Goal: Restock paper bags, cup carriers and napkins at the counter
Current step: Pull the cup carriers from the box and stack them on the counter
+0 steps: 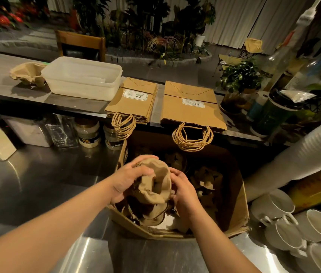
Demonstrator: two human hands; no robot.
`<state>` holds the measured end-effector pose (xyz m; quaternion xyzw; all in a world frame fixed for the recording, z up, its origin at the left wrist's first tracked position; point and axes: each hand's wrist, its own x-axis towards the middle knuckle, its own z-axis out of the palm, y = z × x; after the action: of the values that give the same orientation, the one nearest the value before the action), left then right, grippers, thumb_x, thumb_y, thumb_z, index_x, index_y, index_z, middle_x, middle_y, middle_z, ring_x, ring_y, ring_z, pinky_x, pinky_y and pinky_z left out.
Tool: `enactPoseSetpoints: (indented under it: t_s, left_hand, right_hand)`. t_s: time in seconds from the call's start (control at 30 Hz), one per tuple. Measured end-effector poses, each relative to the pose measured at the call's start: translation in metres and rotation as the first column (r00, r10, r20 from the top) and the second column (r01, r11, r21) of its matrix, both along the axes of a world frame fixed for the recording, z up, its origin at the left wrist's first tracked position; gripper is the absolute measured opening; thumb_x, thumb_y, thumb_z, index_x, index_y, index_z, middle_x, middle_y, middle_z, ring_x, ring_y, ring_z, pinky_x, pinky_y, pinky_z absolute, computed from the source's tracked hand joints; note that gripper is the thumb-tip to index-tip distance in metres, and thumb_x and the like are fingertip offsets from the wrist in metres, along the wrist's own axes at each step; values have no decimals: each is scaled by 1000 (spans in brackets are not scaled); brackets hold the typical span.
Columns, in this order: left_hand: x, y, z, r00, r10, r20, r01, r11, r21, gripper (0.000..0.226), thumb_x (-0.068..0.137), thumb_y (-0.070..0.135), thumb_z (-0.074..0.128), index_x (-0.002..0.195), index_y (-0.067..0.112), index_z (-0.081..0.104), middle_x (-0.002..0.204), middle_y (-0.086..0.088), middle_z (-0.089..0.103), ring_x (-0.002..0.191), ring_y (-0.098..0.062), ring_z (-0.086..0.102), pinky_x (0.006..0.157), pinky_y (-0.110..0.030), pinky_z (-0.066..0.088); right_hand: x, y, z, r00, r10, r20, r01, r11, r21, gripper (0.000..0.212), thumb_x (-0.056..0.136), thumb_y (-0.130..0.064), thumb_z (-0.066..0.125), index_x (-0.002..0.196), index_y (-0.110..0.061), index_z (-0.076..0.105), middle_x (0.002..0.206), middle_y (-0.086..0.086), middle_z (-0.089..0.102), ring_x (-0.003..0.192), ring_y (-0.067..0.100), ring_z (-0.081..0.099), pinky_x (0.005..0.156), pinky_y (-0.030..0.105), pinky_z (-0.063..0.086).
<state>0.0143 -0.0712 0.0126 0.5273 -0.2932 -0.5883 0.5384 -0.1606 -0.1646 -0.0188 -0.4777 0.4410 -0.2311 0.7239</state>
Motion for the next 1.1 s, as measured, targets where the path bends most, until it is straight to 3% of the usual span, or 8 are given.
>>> enactPoseSetpoints:
  t_s: [0.1,0.2,0.3,0.37,0.47,0.63,0.97,1.1]
  left_hand:
    - [18,-2,0,996,85,-33,-86,996,-27,67,62,37,81,127,33,67,127,-17,69,121,-41,64,107,-65,45]
    - [28,0,-5,986,156,-52,-158,986,-45,67,62,38,81,127,34,67,127,-15,70,121,-39,64,108,-65,44]
    - [31,3,-11,974,205,-95,-212,975,-72,69,63,37,81,130,30,65,128,-16,69,122,-40,64,108,-65,44]
    - [31,3,-13,968,224,-110,-234,969,-85,70,63,36,81,131,29,64,129,-16,69,123,-40,63,108,-62,46]
    - [31,2,-16,955,258,-146,-273,958,-92,72,64,36,80,133,28,62,129,-16,69,124,-39,62,106,-58,48]
    - [33,5,-21,940,286,-188,-309,945,-105,67,68,37,79,133,31,63,135,-16,65,127,-40,59,108,-62,45]
    - [30,7,-19,931,296,-211,-323,940,-106,67,71,39,77,136,33,61,134,-16,65,124,-39,62,99,-57,53]
    - [29,7,-19,926,306,-220,-338,933,-126,61,80,32,70,140,29,57,132,-15,67,122,-37,64,89,-48,58]
  right_hand:
    - [-3,-3,-9,983,-141,-114,149,987,62,22,102,-29,57,122,-20,63,99,5,68,83,17,63,66,32,54]
    - [-7,3,-15,933,12,-361,-2,1000,28,26,98,-29,61,123,-21,62,102,3,69,84,14,65,54,23,49]
    - [-3,9,-27,771,166,-615,-343,922,-181,36,93,-40,65,128,-32,59,112,-3,65,105,17,63,79,32,57]
    - [5,17,-31,575,241,-782,-592,782,-195,54,84,-59,68,132,-43,52,140,1,49,136,29,38,109,49,44]
    - [17,31,-26,413,298,-861,-726,679,-113,91,70,-82,64,147,-42,37,162,4,8,148,39,8,116,59,29]
    - [30,42,-20,387,285,-877,-660,750,-48,116,55,-88,72,152,-41,28,163,-2,-10,150,43,4,116,60,27]
    - [28,42,-32,436,165,-885,-679,705,-203,82,73,-64,76,143,-42,39,161,3,-3,144,44,23,112,57,36]
    - [23,32,-32,435,111,-894,-694,673,-254,68,85,-36,76,142,-34,40,158,15,20,138,41,39,108,57,46]
